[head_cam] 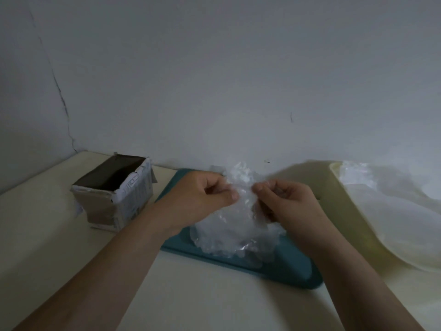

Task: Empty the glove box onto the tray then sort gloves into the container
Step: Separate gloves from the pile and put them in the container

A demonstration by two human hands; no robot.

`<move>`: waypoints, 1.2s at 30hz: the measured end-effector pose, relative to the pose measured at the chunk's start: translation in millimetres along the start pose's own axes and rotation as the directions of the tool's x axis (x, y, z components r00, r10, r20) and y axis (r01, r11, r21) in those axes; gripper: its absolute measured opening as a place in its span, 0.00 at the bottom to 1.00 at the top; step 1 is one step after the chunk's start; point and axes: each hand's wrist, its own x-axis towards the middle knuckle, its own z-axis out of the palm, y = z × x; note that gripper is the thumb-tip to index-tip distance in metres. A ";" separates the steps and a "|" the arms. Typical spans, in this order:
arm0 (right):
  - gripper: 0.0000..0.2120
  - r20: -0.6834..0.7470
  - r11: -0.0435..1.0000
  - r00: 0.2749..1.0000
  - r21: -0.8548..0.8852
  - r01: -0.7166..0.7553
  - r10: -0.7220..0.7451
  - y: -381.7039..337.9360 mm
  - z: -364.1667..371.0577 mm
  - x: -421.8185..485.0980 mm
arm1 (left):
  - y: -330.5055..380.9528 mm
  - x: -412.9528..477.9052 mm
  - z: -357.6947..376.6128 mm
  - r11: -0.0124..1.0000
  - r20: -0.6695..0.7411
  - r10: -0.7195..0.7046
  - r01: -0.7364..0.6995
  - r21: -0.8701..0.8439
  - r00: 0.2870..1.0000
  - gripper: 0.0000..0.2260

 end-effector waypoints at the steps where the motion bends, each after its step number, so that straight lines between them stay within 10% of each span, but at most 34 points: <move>1: 0.14 -0.016 0.999 1.000 0.032 -0.020 0.021 1.7 -1.0 1.8 | 0.6 0.8 -1.0 0.999 -0.013 -0.004 0.004 -0.041 1.000 0.16; 10: 0.17 -0.213 0.905 0.952 0.409 -0.116 0.218 9.9 -12.6 15.3 | 13.4 0.0 -7.5 0.901 -0.078 -0.142 0.096 -0.423 0.987 0.06; 15: 0.42 0.252 0.835 0.920 0.396 -0.382 0.302 10.5 -12.1 17.7 | 19.7 -4.4 5.5 0.806 -0.001 -0.158 0.128 -0.578 0.987 0.04; 17: 0.37 0.332 0.880 0.914 0.327 -0.344 0.234 13.9 -9.9 13.1 | 19.8 -5.7 9.5 0.805 0.019 -0.131 0.117 -0.581 0.991 0.05; 21: 0.20 0.112 0.863 0.973 0.450 -0.230 0.200 16.0 -12.2 15.1 | 19.6 -4.6 8.9 0.843 -0.015 -0.101 0.077 -0.533 0.995 0.04; 28: 0.24 -0.125 0.893 0.956 0.406 -0.193 0.264 12.2 -6.9 11.5 | 3.2 9.3 -6.2 0.863 -0.322 -0.226 0.036 -0.504 0.919 0.03; 32: 0.15 -0.203 0.901 0.956 0.418 -0.111 0.212 15.0 -0.2 14.1 | 2.8 9.8 6.0 0.532 -0.020 -0.376 0.198 -0.823 0.926 0.22; 36: 0.13 -0.152 0.916 0.977 0.393 -0.081 0.152 17.6 7.3 11.2 | -1.1 4.4 27.9 0.672 0.150 -0.314 0.331 -0.662 0.937 0.18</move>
